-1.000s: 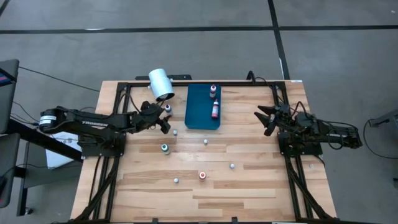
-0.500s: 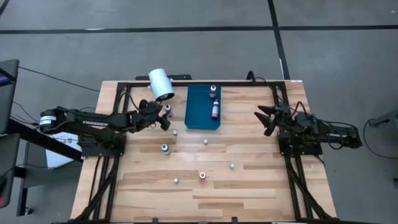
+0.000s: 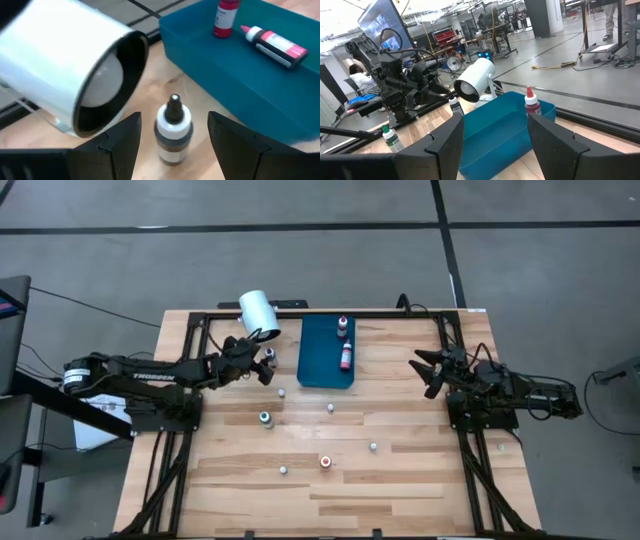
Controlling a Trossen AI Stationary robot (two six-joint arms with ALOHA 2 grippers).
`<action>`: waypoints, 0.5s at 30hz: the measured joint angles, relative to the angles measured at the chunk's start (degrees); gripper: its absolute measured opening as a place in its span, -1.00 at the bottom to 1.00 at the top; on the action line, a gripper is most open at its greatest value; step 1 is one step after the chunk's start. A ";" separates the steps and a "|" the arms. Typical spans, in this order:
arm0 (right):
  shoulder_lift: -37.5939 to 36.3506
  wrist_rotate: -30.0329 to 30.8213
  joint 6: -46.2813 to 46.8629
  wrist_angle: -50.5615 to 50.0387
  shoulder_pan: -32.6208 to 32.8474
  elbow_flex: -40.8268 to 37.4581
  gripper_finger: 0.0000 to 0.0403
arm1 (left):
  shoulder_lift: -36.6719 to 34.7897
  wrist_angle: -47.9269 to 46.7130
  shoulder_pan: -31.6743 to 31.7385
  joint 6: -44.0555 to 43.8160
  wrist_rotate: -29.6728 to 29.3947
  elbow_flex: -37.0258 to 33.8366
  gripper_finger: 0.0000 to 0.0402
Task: Pick & Place food coloring
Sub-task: Put the large black food coloring bottle into the blue bin
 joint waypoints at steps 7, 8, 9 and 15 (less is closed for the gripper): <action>0.00 0.00 0.01 0.00 0.00 0.00 0.03 | 3.90 1.90 0.31 0.15 0.30 0.00 0.10; -0.01 0.00 0.01 0.00 0.00 0.00 0.03 | 4.82 2.57 0.31 0.15 0.07 -0.02 0.10; 0.00 0.00 0.01 0.00 -0.01 0.00 0.03 | 5.58 3.50 0.31 0.17 -0.41 -0.02 0.10; -0.01 0.00 0.05 0.00 0.00 0.00 0.03 | 9.64 8.92 1.03 0.17 -0.60 -0.02 0.10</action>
